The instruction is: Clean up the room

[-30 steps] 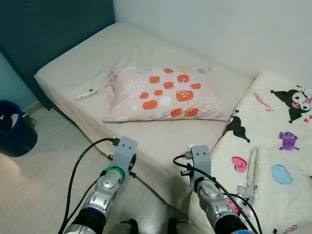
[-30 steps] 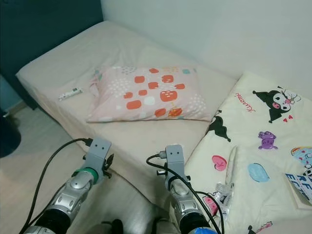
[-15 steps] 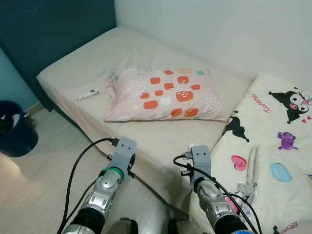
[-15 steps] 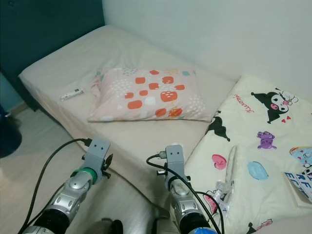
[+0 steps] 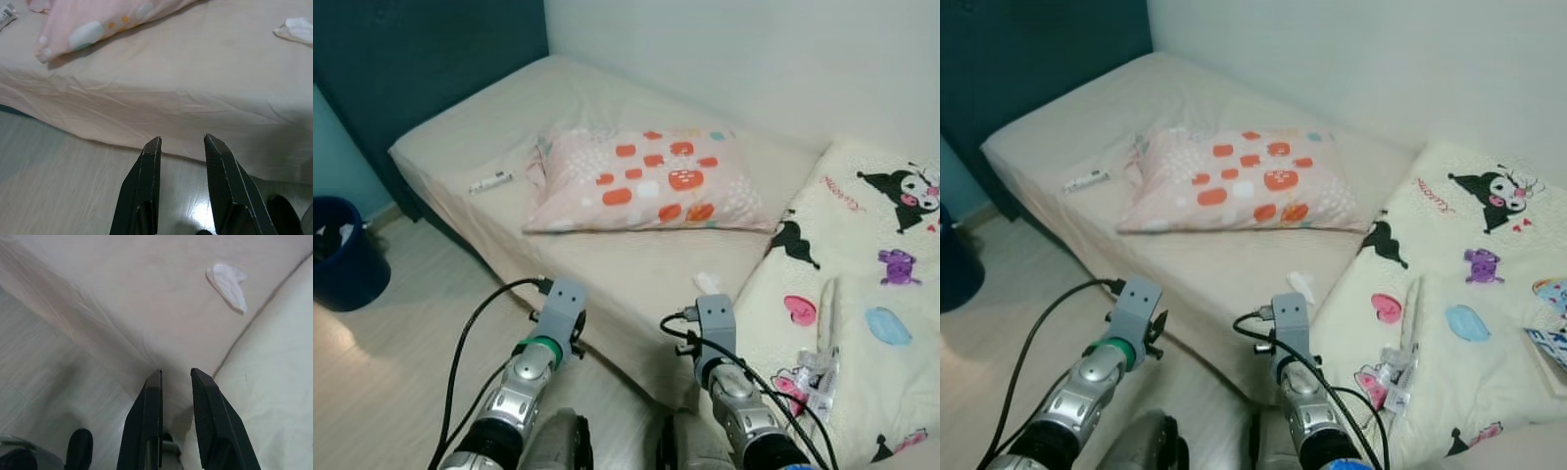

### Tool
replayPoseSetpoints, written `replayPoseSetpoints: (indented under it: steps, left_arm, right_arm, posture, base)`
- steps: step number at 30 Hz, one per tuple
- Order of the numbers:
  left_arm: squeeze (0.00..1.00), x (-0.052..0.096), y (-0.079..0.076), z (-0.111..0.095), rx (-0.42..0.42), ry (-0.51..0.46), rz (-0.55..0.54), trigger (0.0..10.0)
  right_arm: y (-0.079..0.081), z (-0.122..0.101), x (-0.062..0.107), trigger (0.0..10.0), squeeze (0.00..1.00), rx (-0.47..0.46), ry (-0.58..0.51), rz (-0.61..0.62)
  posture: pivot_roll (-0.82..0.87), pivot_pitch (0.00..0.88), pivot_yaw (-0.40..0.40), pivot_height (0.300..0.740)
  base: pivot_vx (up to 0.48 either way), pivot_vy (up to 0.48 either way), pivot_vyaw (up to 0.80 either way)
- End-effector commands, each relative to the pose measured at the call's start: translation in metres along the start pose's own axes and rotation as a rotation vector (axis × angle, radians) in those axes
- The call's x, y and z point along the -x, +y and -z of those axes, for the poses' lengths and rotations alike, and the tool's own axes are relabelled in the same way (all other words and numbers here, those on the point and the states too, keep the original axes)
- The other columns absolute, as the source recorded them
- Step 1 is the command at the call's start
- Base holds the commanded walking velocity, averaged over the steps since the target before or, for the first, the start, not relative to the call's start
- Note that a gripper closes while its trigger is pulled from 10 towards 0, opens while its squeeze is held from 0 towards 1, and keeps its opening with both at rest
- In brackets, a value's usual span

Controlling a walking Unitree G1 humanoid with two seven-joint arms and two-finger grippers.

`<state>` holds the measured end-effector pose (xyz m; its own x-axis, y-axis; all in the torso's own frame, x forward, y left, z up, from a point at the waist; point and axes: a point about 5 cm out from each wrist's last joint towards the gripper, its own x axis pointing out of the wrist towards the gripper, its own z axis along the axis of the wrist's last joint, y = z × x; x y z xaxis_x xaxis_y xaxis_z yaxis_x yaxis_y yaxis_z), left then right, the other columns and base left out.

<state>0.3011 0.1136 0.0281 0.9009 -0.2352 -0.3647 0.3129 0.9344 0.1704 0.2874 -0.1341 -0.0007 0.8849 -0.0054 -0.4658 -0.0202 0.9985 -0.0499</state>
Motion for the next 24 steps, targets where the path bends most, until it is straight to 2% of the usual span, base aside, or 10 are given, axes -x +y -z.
replayPoseSetpoints:
  steps: [1, 4, 9, 17, 24]
  left_arm:
    - [0.0, 0.0019, -0.0031, 0.0079, -0.008, 0.028, 0.012, 10.0]
    - [0.0, 0.0017, -0.0031, 0.0075, -0.008, 0.027, 0.012, 10.0]
    - [0.0, 0.0007, -0.0031, 0.0062, -0.009, 0.026, 0.012, 10.0]
    - [0.0, 0.0006, -0.0031, 0.0061, -0.009, 0.026, 0.013, 10.0]
    - [0.0, 0.0013, -0.0032, 0.0072, -0.009, 0.029, 0.013, 10.0]
  right_arm:
    - [-0.0016, 0.0049, 0.0015, 10.0, 0.0, -0.01, 0.013, 0.009]
    - [-0.0016, 0.005, 0.0015, 10.0, 0.0, -0.013, 0.014, 0.01]
    - [-0.0023, 0.0057, 0.0016, 10.0, 0.0, -0.026, 0.021, 0.016]
    - [-0.0027, 0.0054, 0.0016, 10.0, 0.0, -0.024, 0.018, 0.019]
    - [-0.0026, 0.0053, 0.0018, 10.0, 0.0, -0.02, 0.017, 0.017]
  posture:
    - [-0.02, 0.085, 0.028, 0.635]
    - [-0.02, 0.086, 0.028, 0.635]
    - [-0.02, 0.096, 0.031, 0.606]
    - [-0.02, 0.096, 0.032, 0.583]
    - [-0.02, 0.107, 0.029, 0.583]
  base:
    - [0.0, 0.0, 0.0]
    - [0.0, 0.0, 0.0]
    - [0.0, 0.0, 0.0]
    - [0.0, 0.0, 0.0]
    - [0.0, 0.0, 0.0]
